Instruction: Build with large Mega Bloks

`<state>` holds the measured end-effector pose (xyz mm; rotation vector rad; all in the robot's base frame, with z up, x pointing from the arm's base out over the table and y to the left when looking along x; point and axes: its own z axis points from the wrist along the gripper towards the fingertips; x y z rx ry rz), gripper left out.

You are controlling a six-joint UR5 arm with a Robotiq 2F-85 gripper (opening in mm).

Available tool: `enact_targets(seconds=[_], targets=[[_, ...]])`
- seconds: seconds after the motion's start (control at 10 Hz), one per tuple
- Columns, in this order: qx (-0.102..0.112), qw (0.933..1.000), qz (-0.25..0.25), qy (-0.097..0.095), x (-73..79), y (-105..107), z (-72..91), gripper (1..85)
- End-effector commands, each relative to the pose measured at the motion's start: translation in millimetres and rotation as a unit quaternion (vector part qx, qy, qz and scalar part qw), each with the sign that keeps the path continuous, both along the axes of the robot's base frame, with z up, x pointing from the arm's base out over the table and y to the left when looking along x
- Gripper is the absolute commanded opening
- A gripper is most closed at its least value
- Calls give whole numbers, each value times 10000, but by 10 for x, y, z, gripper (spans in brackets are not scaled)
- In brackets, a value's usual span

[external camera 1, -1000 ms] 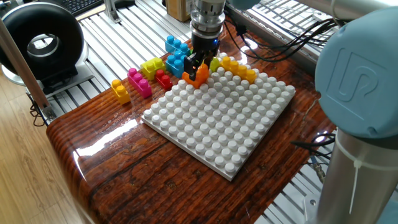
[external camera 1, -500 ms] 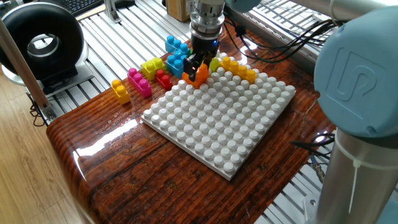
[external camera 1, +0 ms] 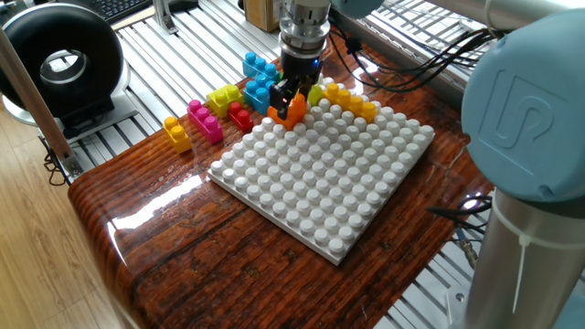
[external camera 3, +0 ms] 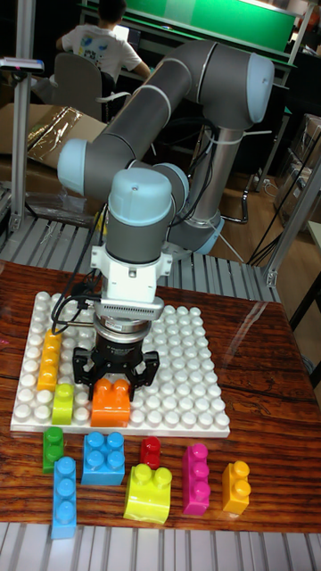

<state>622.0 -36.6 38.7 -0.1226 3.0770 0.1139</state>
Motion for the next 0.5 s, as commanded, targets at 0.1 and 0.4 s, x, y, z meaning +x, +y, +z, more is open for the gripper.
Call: enact_targets(seconds=[0.1,0.4], targets=[[75,9989,459,33,-32,9,-1,647],[126,9979,633,-8,-30,14,-25,787]])
